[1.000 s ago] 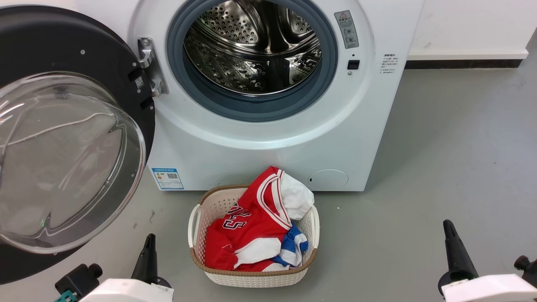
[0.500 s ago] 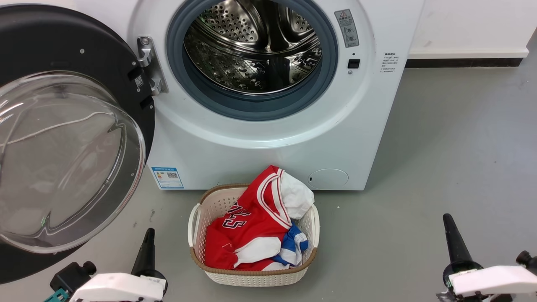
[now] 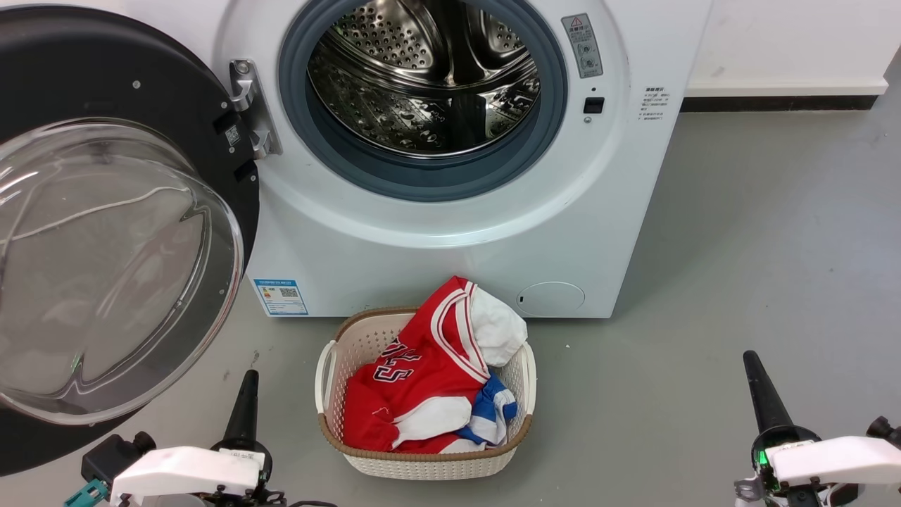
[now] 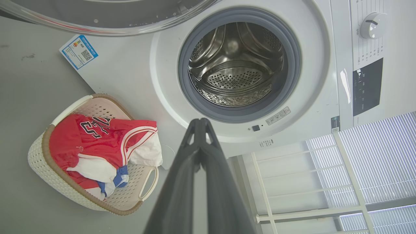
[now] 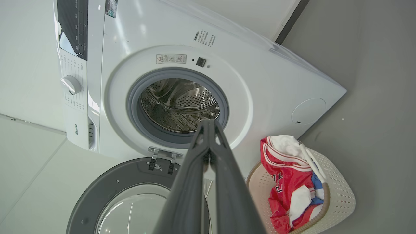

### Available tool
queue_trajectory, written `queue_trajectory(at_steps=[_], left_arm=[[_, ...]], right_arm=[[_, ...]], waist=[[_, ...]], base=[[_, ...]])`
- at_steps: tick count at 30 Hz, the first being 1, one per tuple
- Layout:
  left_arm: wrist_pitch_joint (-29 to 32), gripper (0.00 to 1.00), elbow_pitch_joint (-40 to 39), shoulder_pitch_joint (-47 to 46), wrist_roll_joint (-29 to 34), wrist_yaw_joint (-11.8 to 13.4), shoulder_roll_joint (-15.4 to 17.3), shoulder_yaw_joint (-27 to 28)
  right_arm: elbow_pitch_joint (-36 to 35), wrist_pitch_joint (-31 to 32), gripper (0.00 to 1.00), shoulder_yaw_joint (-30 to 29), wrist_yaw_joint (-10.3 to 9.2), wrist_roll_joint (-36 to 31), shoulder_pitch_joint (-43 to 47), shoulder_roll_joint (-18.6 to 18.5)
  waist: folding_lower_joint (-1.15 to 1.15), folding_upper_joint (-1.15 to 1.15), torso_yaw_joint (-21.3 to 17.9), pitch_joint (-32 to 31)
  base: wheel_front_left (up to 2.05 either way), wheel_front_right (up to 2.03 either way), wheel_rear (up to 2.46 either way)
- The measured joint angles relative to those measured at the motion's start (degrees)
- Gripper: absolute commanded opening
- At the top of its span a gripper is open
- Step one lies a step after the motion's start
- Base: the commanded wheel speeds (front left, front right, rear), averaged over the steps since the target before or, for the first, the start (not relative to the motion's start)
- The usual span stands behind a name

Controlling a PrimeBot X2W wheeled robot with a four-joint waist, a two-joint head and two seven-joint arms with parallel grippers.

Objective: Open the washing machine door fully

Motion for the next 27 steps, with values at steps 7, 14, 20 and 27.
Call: queue_trajectory(at_steps=[7,14,20,27], left_arm=[[0.96,0.0,0.25,-0.53,-4.02,-0.35,0.0,0.35],[1.92,0.0,0.49,-1.25,-7.8,-0.57,0.0,0.71],[2.58,0.0,0.7,-1.73,-10.83,-0.83,0.0,1.08],[3.47,0.0,0.9,-2.41,-14.18,-1.03,0.01,1.44]], right_arm=[[0.59,0.99,0.0,-0.3,0.0,3.8,-1.12,0.0],[1.1,2.0,0.0,-0.62,0.0,7.26,-1.82,0.0],[1.51,2.74,0.0,-0.87,0.0,10.1,-2.36,0.01],[2.0,3.74,0.0,-1.14,0.0,13.26,-3.33,0.02]], waist=[[0.0,0.0,0.02,0.09],[0.0,0.0,0.04,0.18],[0.0,0.0,0.05,0.26],[0.0,0.0,0.07,0.36]], base=[[0.0,0.0,0.0],[0.0,0.0,0.0],[0.0,0.0,0.0],[0.0,0.0,0.0]])
